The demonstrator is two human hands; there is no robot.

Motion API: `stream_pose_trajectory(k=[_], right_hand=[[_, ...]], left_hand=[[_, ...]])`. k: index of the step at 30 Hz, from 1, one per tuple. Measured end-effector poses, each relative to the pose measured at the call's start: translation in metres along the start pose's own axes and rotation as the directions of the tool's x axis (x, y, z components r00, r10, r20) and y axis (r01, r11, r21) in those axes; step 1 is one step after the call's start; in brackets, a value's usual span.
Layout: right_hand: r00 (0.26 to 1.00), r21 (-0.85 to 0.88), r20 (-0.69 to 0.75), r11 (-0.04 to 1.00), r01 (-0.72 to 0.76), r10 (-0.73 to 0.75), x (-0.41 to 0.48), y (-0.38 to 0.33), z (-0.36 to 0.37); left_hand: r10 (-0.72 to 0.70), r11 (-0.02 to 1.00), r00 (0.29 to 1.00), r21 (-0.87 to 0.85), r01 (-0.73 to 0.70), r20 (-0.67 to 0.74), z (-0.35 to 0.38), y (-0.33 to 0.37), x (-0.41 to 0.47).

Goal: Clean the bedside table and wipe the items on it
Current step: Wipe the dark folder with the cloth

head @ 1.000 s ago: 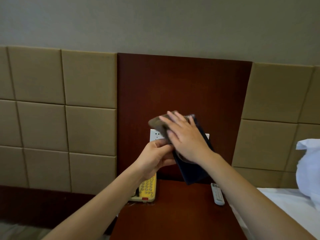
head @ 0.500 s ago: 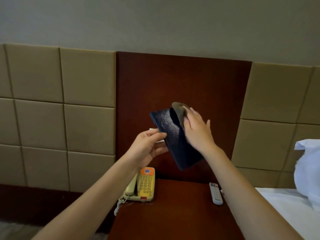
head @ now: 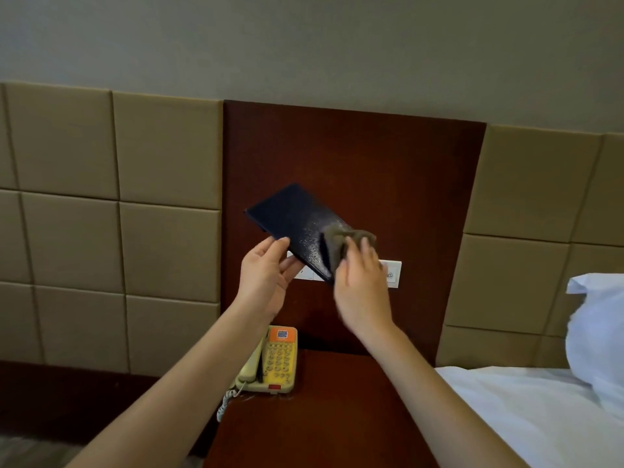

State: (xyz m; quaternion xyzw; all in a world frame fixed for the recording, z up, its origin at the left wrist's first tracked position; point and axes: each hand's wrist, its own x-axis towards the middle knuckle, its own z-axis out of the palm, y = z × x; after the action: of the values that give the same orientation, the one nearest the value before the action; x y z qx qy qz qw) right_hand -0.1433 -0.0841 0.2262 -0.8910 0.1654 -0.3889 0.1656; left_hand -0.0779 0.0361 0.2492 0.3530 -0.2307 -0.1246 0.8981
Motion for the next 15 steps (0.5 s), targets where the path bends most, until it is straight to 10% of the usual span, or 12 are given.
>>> stream_pose_trajectory(k=[6,15], right_hand=[[0.963,-0.126,0.079,0.956,0.266,-0.258,-0.027,-0.016,0.006],[0.884,0.059,0.154,0.888,-0.455,0.442,-0.019,0.088,0.000]], left_hand=[[-0.087,0.994,0.995,0.058,0.090,-0.053,-0.015,-0.014,-0.006],[-0.213,0.965,0.977,0.154,0.214,-0.023,-0.020,-0.047,-0.018]])
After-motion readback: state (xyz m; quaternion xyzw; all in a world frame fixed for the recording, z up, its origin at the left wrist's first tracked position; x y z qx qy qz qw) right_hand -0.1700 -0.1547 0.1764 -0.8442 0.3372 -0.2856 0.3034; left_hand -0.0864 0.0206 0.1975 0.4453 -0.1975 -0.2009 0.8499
